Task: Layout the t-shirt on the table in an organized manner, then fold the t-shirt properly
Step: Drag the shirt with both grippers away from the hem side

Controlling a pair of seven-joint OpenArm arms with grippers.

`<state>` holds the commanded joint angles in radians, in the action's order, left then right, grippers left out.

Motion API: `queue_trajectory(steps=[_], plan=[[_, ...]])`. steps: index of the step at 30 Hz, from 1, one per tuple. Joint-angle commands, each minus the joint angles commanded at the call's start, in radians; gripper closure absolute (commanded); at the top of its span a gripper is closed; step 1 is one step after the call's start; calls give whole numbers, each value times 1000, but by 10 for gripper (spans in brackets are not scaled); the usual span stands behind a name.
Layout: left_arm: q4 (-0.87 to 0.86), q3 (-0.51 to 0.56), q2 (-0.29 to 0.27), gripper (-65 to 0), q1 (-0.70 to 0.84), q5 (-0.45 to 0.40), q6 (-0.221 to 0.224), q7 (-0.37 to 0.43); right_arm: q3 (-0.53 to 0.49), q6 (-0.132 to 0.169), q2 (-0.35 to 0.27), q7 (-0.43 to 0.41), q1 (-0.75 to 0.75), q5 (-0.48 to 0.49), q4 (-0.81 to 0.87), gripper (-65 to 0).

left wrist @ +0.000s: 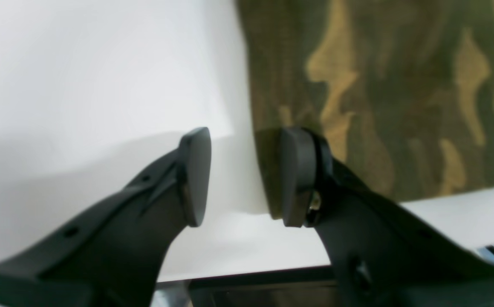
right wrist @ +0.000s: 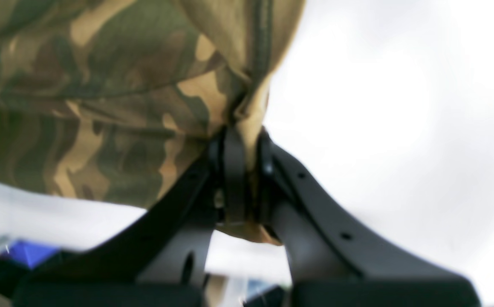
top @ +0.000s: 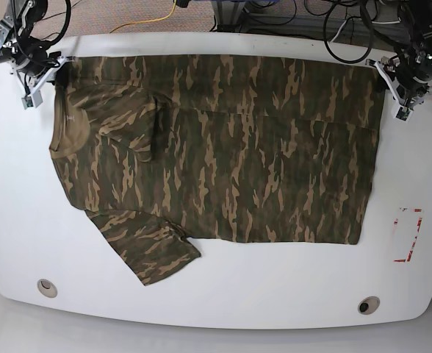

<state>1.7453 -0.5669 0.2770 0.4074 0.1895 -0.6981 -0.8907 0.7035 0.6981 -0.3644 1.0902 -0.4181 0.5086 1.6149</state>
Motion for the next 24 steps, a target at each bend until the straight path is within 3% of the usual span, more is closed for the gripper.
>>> queue_trajectory(steps=[6,24], plan=[[-3,-11,0,-237,31,0,0,0,2,0,26,2,-29,0,32,-17],[3,-25,-3,-237,104,5,0,2,2,0,31,2,-66,2,32,-24]])
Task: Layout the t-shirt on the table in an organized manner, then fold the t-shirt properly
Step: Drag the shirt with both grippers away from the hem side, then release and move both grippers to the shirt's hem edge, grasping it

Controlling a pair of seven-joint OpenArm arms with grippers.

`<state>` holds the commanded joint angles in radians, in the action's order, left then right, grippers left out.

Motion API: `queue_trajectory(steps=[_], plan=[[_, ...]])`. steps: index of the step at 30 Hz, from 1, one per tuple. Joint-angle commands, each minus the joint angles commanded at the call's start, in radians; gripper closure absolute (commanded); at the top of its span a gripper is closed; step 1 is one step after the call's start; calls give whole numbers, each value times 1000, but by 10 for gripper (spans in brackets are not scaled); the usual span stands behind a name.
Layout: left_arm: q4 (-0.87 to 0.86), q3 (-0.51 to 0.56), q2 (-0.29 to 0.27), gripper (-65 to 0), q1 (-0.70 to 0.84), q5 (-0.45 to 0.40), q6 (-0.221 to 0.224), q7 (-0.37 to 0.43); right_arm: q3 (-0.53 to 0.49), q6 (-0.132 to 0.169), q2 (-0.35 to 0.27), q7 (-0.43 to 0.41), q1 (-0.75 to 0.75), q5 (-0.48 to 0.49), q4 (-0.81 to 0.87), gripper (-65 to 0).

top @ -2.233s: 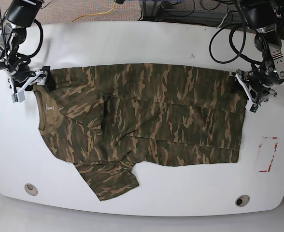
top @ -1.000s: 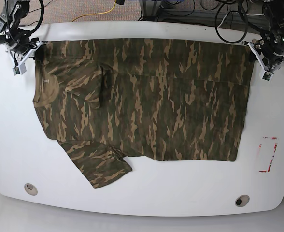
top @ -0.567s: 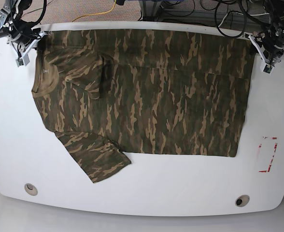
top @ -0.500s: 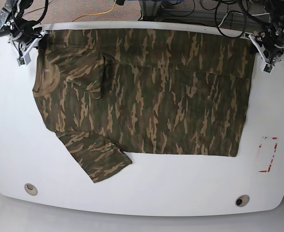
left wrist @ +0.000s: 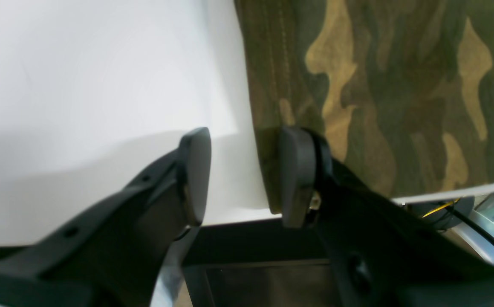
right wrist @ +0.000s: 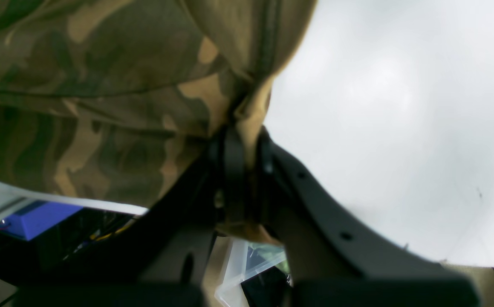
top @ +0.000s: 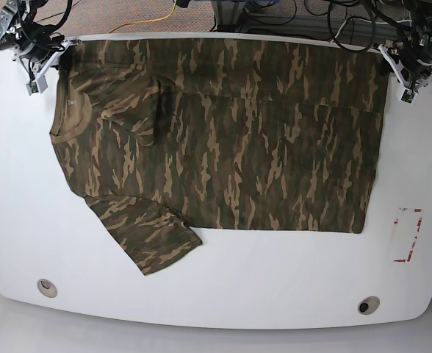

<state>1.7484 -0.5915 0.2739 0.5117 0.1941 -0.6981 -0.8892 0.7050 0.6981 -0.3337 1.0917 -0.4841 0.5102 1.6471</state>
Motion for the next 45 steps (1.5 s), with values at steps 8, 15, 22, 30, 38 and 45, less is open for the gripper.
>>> queue_trajectory(steps=[8,15,22,30,38,45], plan=[[80,-23,-3,-244,3,0,0,-6,49,0,5,0,0,0,37,-338],[183,-35,-3,-421,-44,2,0,-107,144,0,25,0,26,0,180,-650],[209,-35,-2,-417,-193,2,0,-195,146,0,-3,38,129,-2,216,-650],[196,32,-2,-415,-488,-8,0,-262,80,0,-31,71,393,-120,91,-650],[29,184,-25,-415,-727,-6,77,-195,-87,0,-54,66,647,-255,-75,-650],[-199,245,-49,-415,-870,-8,120,-80,-166,0,-55,-57,819,-316,-334,-650]])
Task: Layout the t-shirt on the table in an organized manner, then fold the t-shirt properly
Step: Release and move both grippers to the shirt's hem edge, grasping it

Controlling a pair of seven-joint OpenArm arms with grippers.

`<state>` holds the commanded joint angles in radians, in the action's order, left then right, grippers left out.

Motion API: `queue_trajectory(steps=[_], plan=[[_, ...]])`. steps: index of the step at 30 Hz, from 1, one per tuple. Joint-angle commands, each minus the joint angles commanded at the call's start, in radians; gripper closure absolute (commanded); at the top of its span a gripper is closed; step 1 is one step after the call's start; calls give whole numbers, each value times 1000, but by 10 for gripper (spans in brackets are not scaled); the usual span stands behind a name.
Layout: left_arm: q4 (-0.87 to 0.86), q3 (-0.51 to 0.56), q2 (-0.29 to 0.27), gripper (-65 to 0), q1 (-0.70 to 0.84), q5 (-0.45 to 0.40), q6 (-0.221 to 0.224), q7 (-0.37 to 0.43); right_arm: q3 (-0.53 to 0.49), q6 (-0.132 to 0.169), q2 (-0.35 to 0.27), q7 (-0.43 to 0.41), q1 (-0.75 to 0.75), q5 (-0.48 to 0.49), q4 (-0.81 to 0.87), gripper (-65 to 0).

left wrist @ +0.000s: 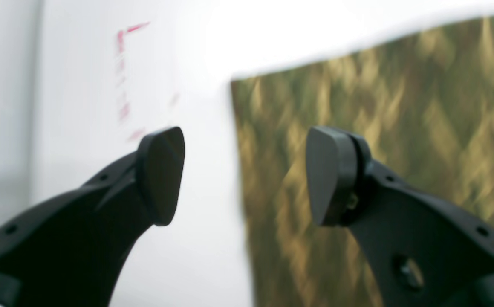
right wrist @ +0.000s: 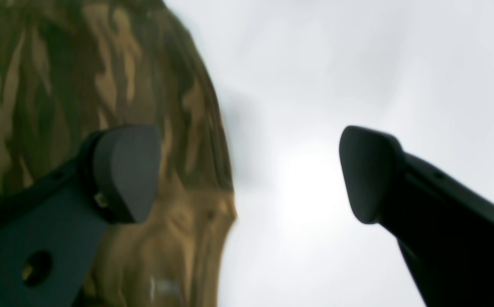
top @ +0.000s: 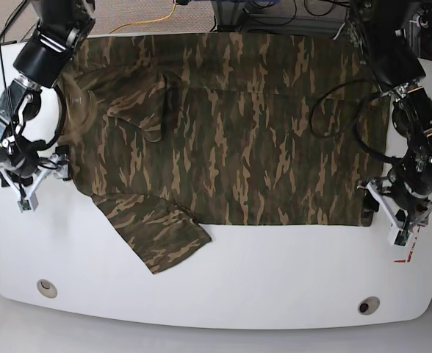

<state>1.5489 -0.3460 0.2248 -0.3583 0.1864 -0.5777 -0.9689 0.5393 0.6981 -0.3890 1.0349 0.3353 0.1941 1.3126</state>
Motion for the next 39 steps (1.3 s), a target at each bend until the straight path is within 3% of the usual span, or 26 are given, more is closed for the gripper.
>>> queue_trajectory(steps=[10,16,28,35,39], plan=[[-338,20,21,-414,-92,0,9,203,-63,0,-3,-186,141,-32,-347,-650],[-440,20,25,-414,-103,0,9,285,-78,0,3,-242,172,-32,-451,-650],[-476,20,26,-414,-106,0,9,296,-91,0,68,-256,190,-31,-505,-650],[-479,20,31,-414,-104,0,54,301,-92,0,94,-256,187,-32,-505,-501],[-479,18,44,-414,-103,0,77,333,-92,0,100,-256,186,-32,-505,-347]])
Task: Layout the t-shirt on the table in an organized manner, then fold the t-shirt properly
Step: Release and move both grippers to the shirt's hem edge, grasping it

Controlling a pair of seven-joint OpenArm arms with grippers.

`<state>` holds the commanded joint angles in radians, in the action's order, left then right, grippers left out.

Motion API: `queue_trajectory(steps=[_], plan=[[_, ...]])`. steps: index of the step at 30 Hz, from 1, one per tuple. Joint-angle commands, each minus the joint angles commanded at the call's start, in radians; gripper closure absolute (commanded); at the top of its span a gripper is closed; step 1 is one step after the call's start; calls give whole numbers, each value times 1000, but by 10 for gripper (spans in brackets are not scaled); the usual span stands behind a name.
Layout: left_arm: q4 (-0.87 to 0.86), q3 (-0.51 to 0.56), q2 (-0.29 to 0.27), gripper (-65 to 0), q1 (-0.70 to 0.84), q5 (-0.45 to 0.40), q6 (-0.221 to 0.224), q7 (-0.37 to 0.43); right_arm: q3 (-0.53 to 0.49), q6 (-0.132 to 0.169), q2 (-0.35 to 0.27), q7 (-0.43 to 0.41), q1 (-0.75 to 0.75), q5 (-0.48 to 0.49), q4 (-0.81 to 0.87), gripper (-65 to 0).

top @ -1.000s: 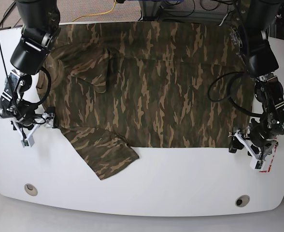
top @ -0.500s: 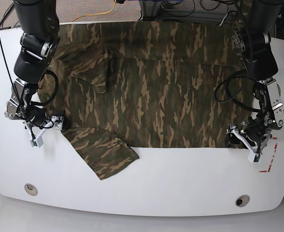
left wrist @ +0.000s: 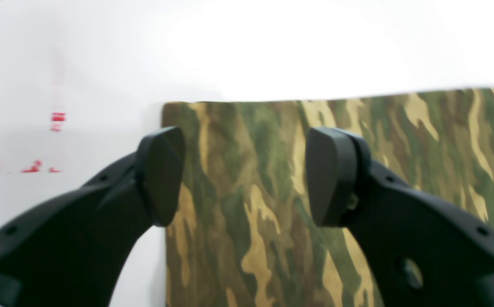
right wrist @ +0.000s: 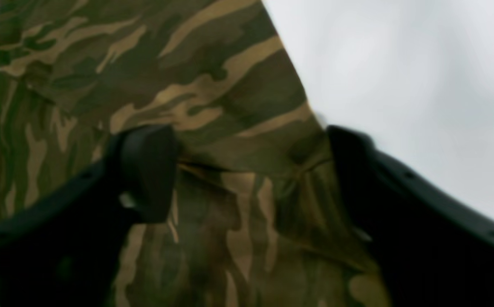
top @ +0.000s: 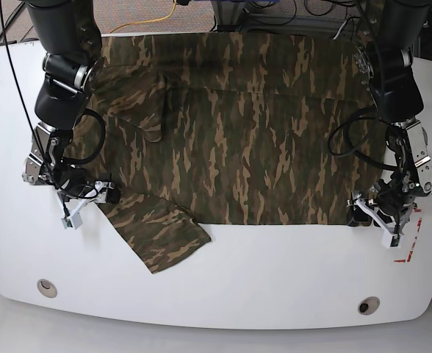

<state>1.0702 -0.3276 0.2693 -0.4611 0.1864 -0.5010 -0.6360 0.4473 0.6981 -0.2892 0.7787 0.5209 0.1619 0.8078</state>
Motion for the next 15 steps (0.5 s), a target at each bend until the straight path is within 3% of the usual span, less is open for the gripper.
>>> queue_trajectory(steps=[3,4,7,15], plan=[[-12,0,17,-414,-2,0,23,12,0,0,0,0,-2,0,0,-198],[-28,0,21,-414,-3,0,38,18,0,0,0,0,-2,0,0,-122],[-52,0,34,-414,-9,2,64,41,0,0,0,5,-2,0,0,-19],[-199,2,77,-417,-63,2,100,121,0,0,0,6,-5,0,0,-27]])
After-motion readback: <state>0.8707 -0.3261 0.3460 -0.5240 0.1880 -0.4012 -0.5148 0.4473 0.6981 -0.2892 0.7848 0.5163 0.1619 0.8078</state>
